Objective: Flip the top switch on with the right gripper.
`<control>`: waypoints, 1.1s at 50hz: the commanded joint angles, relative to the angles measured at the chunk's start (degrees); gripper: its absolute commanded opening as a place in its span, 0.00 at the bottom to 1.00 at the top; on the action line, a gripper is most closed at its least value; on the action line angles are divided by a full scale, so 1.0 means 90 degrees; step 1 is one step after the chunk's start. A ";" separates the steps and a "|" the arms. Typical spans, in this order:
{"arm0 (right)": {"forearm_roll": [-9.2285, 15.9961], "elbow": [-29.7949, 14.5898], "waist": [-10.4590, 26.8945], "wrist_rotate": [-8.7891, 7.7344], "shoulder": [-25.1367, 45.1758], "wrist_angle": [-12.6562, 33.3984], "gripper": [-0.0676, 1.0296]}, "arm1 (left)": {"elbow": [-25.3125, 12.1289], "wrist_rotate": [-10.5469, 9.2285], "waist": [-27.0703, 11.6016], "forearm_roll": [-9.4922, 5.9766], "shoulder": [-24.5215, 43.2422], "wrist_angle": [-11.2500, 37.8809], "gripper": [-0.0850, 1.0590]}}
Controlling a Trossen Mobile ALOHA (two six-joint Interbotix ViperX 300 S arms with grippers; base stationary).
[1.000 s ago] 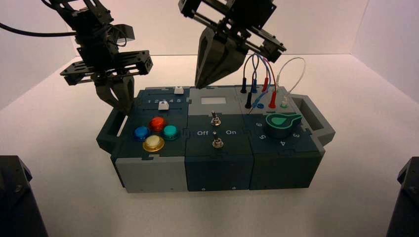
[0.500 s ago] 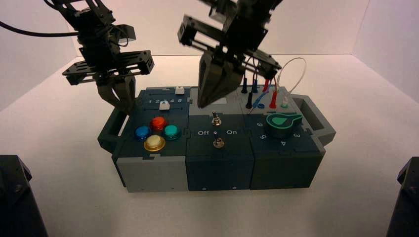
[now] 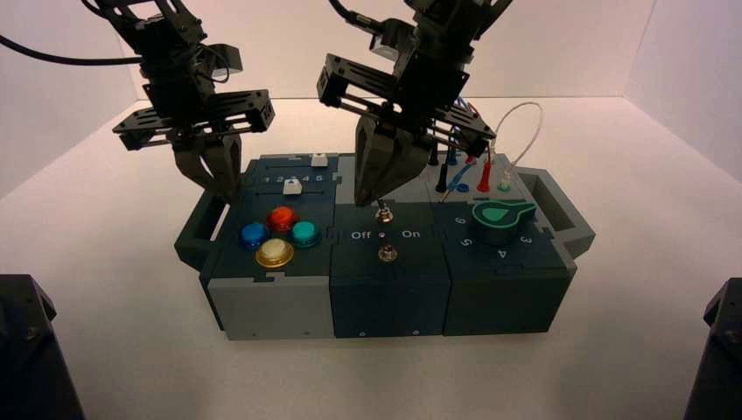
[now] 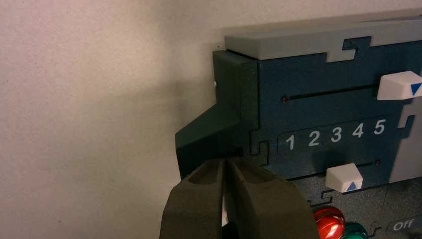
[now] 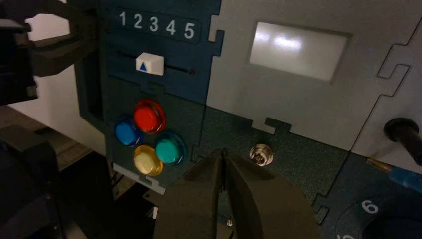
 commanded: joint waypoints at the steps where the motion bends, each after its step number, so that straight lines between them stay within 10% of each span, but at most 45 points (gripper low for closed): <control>1: -0.0020 -0.0107 -0.0078 0.0029 -0.0059 -0.0039 0.04 | -0.0098 0.0264 -0.0059 0.0078 0.0381 -0.0293 0.05; 55: -0.0156 -0.0098 -0.0313 0.0049 -0.0498 0.0029 0.04 | -0.0117 0.0283 -0.0059 0.0127 0.0469 -0.0303 0.05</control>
